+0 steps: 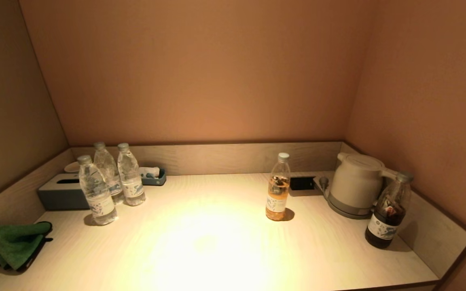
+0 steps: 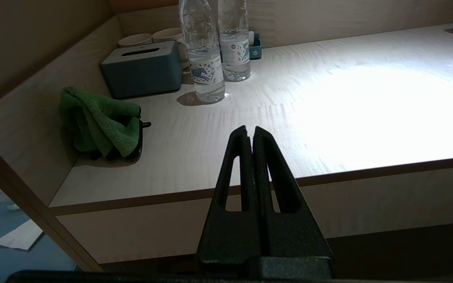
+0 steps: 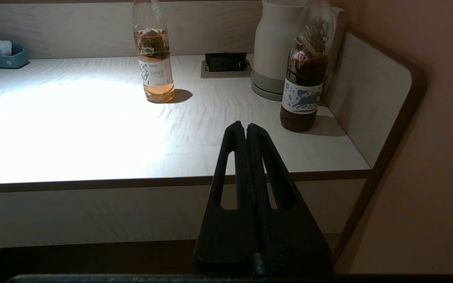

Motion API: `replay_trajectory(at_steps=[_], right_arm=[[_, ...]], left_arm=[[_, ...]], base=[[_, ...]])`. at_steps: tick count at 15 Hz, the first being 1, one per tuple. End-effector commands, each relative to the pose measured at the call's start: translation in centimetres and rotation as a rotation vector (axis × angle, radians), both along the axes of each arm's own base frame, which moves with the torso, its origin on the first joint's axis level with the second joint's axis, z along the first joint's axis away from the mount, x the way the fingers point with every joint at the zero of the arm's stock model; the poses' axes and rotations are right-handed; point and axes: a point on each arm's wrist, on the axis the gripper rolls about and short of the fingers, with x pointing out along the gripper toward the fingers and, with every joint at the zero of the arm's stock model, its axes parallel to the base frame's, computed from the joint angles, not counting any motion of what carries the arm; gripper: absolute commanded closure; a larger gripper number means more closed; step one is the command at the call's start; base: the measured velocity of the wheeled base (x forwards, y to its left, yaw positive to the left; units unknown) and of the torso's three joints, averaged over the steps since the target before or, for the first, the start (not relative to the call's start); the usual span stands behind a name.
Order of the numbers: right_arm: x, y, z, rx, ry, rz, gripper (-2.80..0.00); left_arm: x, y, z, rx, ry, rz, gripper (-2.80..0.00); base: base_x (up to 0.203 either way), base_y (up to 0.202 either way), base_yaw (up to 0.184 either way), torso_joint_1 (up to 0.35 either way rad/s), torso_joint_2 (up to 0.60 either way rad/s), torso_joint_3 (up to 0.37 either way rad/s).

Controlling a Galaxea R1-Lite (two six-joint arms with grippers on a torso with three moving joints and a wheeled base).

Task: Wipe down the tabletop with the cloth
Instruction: Pick up the tablecloth

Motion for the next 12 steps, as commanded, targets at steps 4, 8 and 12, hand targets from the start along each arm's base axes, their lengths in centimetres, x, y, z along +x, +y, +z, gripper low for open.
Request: replay_trajectory(at_steps=[4, 8, 12], right_arm=[[0.01, 0.0, 0.0, 0.0, 0.001, 0.001, 0.0], [0.01, 0.0, 0.0, 0.0, 0.001, 0.001, 0.0], [0.01, 0.0, 0.0, 0.0, 0.001, 0.001, 0.0]], left_arm=[[0.0, 0.0, 0.03, 0.008, -0.001, -0.001, 0.0], [0.0, -0.01, -0.01, 0.011, 0.002, -0.002, 0.0], [-0.2, 0.04, 0.59, -0.023, -0.008, 0.02, 0.0]], base=[[0.0, 0.0, 0.0, 0.0, 0.0, 0.0], [0.0, 0.0, 0.0, 0.0, 0.0, 0.0], [0.0, 0.0, 0.0, 0.0, 0.0, 0.0]])
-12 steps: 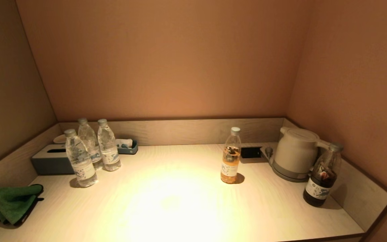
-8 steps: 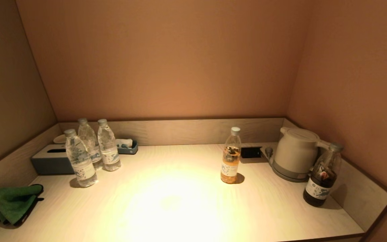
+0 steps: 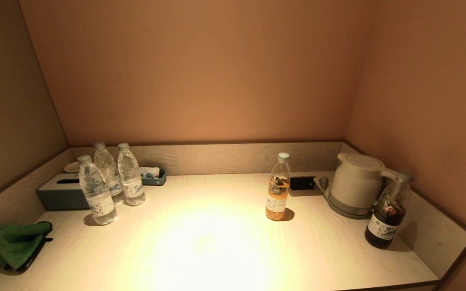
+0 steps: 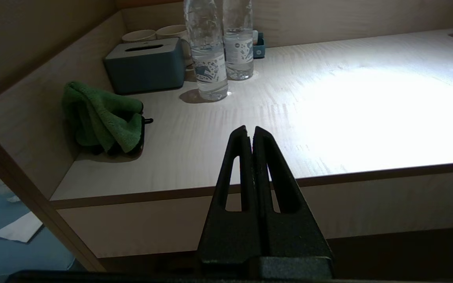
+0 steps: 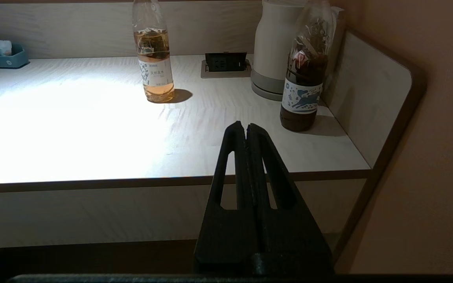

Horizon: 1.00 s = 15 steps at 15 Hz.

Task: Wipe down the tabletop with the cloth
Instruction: Pick up the tablecloth

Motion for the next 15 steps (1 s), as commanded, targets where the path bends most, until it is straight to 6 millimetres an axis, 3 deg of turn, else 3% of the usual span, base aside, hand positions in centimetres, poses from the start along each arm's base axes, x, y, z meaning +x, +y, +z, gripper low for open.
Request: replay_trajectory(at_steps=[1, 3, 4, 8, 11, 15], right_arm=[[0.0, 0.0, 0.0, 0.0, 0.001, 0.001, 0.0], [0.0, 0.0, 0.0, 0.0, 0.001, 0.001, 0.0], [0.0, 0.0, 0.0, 0.0, 0.001, 0.001, 0.0], [0.0, 0.0, 0.0, 0.0, 0.001, 0.001, 0.0], [0.0, 0.0, 0.0, 0.0, 0.001, -0.001, 0.0], [0.0, 0.0, 0.0, 0.0, 0.001, 0.001, 0.0]], left_arm=[[-0.2, 0.0, 0.7, -0.012, -0.013, 0.022, 0.0], [-0.3, 0.1, 1.8, -0.061, 0.024, 0.056, 0.0], [-0.2, 0.2, 3.6, -0.09, 0.048, 0.085, 0.0], [4.2, 0.6, 9.4, -0.134, 0.27, 0.28, 0.0], [9.5, 1.1, 11.5, -0.157, 0.423, 0.478, 0.0], [18.7, 3.3, 10.7, -0.187, 0.634, 0.748, 0.0]], base=[[0.0, 0.0, 0.0, 0.0, 0.0, 0.0], [0.0, 0.0, 0.0, 0.0, 0.0, 0.0], [0.0, 0.0, 0.0, 0.0, 0.0, 0.0], [0.0, 0.0, 0.0, 0.0, 0.0, 0.0], [0.0, 0.0, 0.0, 0.0, 0.0, 0.0], [0.0, 0.0, 0.0, 0.0, 0.0, 0.0]])
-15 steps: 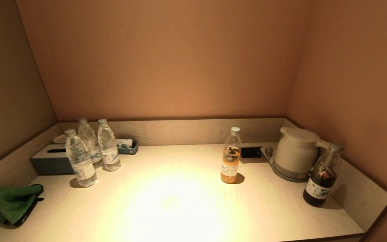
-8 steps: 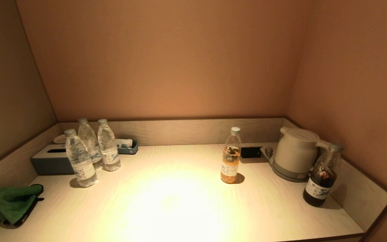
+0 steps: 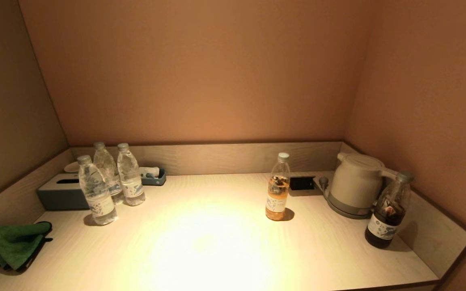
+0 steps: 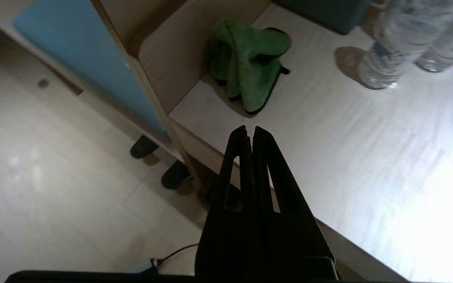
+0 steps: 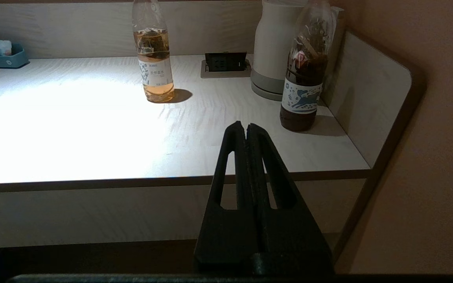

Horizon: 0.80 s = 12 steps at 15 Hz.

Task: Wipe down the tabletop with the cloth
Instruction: Pick up the tablecloth

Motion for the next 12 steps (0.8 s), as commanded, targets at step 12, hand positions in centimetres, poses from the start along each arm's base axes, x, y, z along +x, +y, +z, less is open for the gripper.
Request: replay_trajectory(at_steps=[12], right_arm=[[0.0, 0.0, 0.0, 0.0, 0.001, 0.0, 0.0]], left_arm=[[18.5, 7.9, -12.7, -0.101, 0.379, 0.261, 0.0]], base=[[0.0, 0.0, 0.0, 0.0, 0.0, 0.0]])
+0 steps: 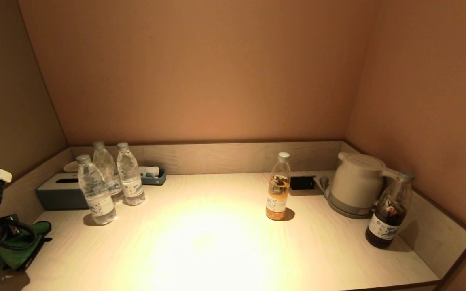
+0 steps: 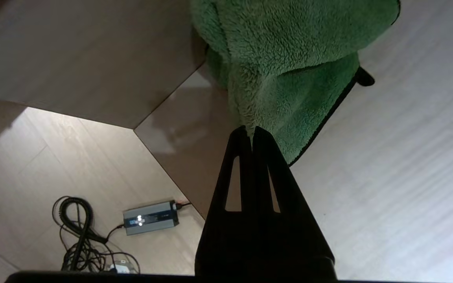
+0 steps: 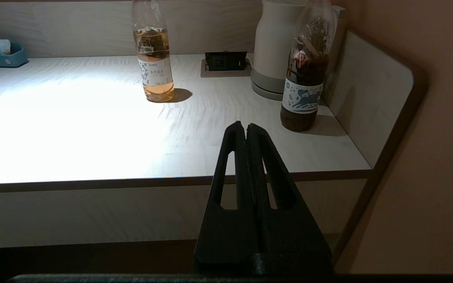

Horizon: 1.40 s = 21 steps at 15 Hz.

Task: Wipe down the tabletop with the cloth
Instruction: Pick up the tablecloth

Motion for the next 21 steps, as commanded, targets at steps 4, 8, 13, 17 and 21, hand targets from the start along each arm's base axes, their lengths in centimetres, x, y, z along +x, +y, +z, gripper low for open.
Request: replay_trajectory(at_steps=[4, 8, 13, 17, 21], right_arm=[[0.0, 0.0, 0.0, 0.0, 0.001, 0.001, 0.0], [0.0, 0.0, 0.0, 0.0, 0.001, 0.001, 0.0], [0.0, 0.0, 0.0, 0.001, 0.001, 0.001, 0.0], [0.0, 0.0, 0.0, 0.0, 0.001, 0.001, 0.0], [0.0, 0.0, 0.0, 0.0, 0.001, 0.001, 0.0]], left_arm=[[0.9, 0.7, -1.5, -0.012, 0.037, 0.005, 0.0], [0.1, 0.3, 0.2, 0.002, -0.003, 0.002, -2.8], [0.4, 0.8, 0.8, 0.013, -0.042, 0.017, -2.8], [1.2, 1.9, 0.3, 0.019, -0.058, 0.041, -2.8], [2.1, 2.6, -1.1, 0.021, -0.063, 0.053, -2.8]], base=[[0.0, 0.0, 0.0, 0.0, 0.0, 0.0], [0.0, 0.0, 0.0, 0.0, 0.0, 0.0], [0.0, 0.0, 0.0, 0.0, 0.0, 0.0], [0.0, 0.0, 0.0, 0.0, 0.0, 0.0], [0.0, 0.0, 0.0, 0.0, 0.0, 0.0]])
